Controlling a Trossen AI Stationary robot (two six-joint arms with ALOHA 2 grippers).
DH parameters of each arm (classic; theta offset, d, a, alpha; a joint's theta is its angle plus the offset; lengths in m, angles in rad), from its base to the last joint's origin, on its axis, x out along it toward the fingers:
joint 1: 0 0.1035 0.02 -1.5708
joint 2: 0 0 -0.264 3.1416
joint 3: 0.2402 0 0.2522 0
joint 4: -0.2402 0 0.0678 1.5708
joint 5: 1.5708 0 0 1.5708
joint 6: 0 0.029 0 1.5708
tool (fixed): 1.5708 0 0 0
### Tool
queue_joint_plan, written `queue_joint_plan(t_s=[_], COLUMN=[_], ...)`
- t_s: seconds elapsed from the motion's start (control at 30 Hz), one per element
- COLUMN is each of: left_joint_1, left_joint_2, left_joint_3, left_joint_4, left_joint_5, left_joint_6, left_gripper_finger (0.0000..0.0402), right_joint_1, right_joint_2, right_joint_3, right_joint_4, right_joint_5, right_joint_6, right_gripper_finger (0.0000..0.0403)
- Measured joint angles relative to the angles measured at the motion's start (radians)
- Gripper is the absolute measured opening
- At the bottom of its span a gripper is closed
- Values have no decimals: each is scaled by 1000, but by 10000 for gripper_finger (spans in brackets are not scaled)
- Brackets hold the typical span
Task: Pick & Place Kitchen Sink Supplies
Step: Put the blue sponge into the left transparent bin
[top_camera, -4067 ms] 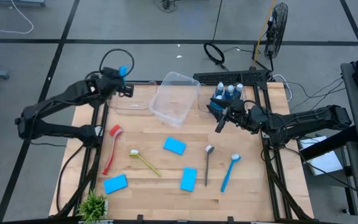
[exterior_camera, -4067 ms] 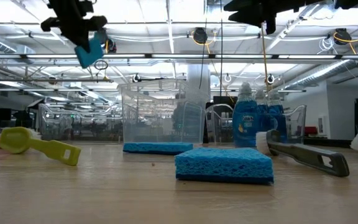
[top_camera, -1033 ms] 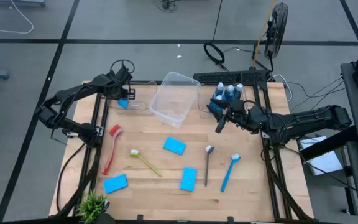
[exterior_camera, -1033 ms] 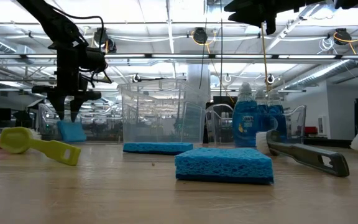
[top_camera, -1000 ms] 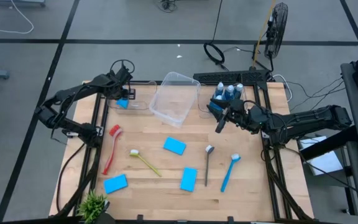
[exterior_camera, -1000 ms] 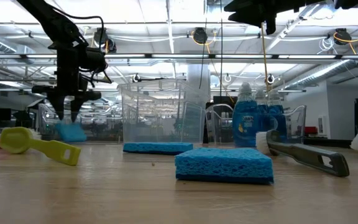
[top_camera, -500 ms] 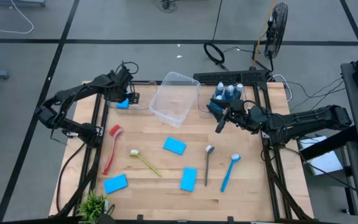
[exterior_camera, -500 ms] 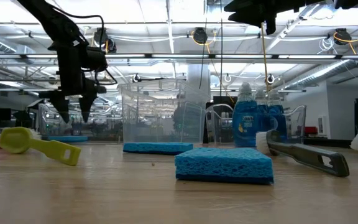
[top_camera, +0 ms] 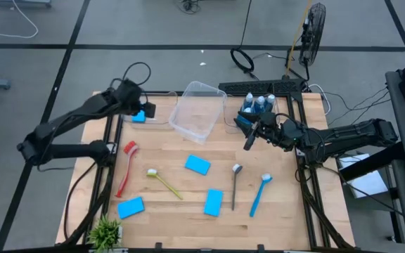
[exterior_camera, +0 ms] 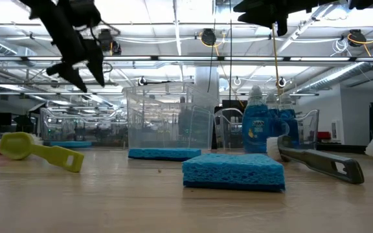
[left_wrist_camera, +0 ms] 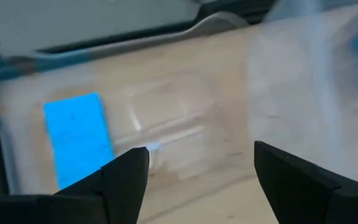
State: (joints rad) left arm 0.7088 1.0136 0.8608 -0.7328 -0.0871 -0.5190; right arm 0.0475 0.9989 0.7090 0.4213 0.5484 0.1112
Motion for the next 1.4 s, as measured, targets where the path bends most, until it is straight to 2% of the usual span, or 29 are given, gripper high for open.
queue_joint_plan(t_s=[0.2, 0.43, 0.53, 0.87, 1.07, 1.4], left_joint_1=[-141, -358, -464, -778, -875, -980], left_joint_2=[-115, -127, -107, 11, 116, 262], left_joint_3=[0, 0, 0, 1, 1, 1], left_joint_4=[45, 167, 237, 470, 579, 586], left_joint_5=[38, 41, 26, -142, -184, -177], left_joint_6=[17, 13, 13, -72, -165, -482], left_gripper_finger=[285, 281, 286, 279, 289, 285], right_joint_1=[0, 0, 0, 0, 0, 0], right_joint_2=[0, 0, 0, 0, 0, 0], right_joint_3=[0, 0, 0, 0, 0, 0], right_joint_4=[0, 0, -1, -5, -6, -8], right_joint_5=[0, 0, 0, 0, 0, 0], right_joint_6=[0, 0, 0, 0, -4, -20], right_gripper_finger=[141, 141, 142, 142, 141, 141])
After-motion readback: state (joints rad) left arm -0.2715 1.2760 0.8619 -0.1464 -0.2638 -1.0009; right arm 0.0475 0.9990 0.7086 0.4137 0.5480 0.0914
